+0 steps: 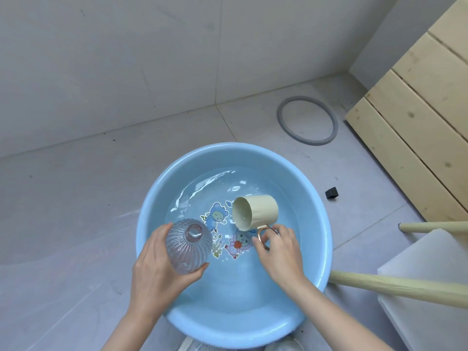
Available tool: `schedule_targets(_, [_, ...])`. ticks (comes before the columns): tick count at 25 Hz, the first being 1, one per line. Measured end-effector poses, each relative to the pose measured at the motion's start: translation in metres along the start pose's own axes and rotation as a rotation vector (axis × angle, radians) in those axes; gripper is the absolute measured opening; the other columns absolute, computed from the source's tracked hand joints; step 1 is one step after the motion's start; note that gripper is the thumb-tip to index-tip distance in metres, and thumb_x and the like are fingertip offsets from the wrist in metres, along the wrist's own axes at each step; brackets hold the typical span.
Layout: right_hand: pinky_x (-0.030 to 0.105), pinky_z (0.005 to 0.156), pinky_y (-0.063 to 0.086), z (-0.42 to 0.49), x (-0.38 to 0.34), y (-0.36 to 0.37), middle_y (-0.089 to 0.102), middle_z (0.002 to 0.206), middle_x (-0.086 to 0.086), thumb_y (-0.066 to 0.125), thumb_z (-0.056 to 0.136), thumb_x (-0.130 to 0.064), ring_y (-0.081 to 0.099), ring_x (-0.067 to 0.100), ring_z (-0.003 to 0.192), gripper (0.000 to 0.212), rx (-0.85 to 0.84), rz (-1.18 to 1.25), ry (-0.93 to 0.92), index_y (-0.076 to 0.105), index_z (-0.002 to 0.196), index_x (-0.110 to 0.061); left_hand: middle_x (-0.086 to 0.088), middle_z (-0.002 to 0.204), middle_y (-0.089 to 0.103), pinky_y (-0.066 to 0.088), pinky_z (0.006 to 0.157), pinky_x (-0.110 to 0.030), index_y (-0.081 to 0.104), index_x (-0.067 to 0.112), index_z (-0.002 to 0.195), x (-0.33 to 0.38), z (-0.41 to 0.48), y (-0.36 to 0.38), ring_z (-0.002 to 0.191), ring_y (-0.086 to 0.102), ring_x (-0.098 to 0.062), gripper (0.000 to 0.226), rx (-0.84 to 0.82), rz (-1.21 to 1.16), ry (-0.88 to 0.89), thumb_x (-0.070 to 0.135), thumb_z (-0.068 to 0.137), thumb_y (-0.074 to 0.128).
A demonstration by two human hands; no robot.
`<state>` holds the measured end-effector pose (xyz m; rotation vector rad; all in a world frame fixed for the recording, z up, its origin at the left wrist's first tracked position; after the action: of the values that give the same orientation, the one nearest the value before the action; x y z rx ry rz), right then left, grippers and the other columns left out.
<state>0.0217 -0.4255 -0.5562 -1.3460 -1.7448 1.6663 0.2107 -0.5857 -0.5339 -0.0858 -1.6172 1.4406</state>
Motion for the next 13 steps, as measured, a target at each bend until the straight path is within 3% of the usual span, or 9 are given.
schedule_targets(3, [0.035, 0.091, 0.04, -0.003, -0.004, -0.015, 0.061, 0.112, 0.008, 0.064, 0.088, -0.032, 0.052, 0.029, 0.111, 0.021, 0.143, 0.09, -0.067, 0.066, 0.083, -0.012, -0.006, 0.113, 0.062, 0.041, 0.079, -0.027, 0.049, 0.007, 0.12, 0.002, 0.001, -0.002, 0.1, 0.052, -0.018, 0.103, -0.004, -0.017, -0.012, 0.04, 0.035, 0.095])
schedule_targets(6, [0.013, 0.088, 0.034, -0.011, -0.017, -0.032, 0.061, 0.103, -0.002, 0.059, 0.087, -0.024, 0.056, 0.023, 0.101, 0.013, 0.197, 0.265, -0.175, 0.066, 0.09, -0.013, -0.002, 0.112, 0.062, 0.048, 0.075, -0.032, 0.048, 0.011, 0.12, 0.004, 0.002, -0.006, 0.097, 0.057, -0.02, 0.102, -0.016, -0.035, -0.05, 0.041, 0.034, 0.095])
schedule_targets(10, [-0.001, 0.088, 0.029, -0.02, -0.052, -0.043, 0.06, 0.118, -0.009, 0.053, 0.09, -0.022, 0.054, 0.009, 0.112, 0.034, -0.069, 0.377, -0.291, 0.058, 0.123, -0.019, 0.005, 0.113, 0.062, 0.046, 0.077, -0.03, 0.049, 0.015, 0.121, 0.003, 0.006, -0.015, 0.099, 0.06, -0.018, 0.102, -0.042, -0.108, -0.103, 0.044, 0.034, 0.094])
schedule_targets(13, [0.006, 0.098, 0.032, -0.024, -0.079, -0.047, 0.049, 0.137, -0.016, 0.056, 0.093, -0.017, 0.043, -0.003, 0.125, 0.055, -0.289, 0.415, -0.368, 0.035, 0.143, -0.029, 0.017, 0.111, 0.057, 0.041, 0.075, -0.024, 0.045, 0.022, 0.122, 0.01, 0.009, -0.025, 0.097, 0.055, -0.007, 0.1, -0.04, -0.2, -0.118, 0.061, 0.037, 0.081])
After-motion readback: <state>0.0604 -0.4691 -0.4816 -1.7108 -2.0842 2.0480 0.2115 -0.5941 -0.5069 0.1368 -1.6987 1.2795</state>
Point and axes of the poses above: each hand's wrist, its own z-axis towards the middle knuckle, its own y-axis out of the palm, x = y × z, the point moved 4 cm from there along z, towards the middle knuckle
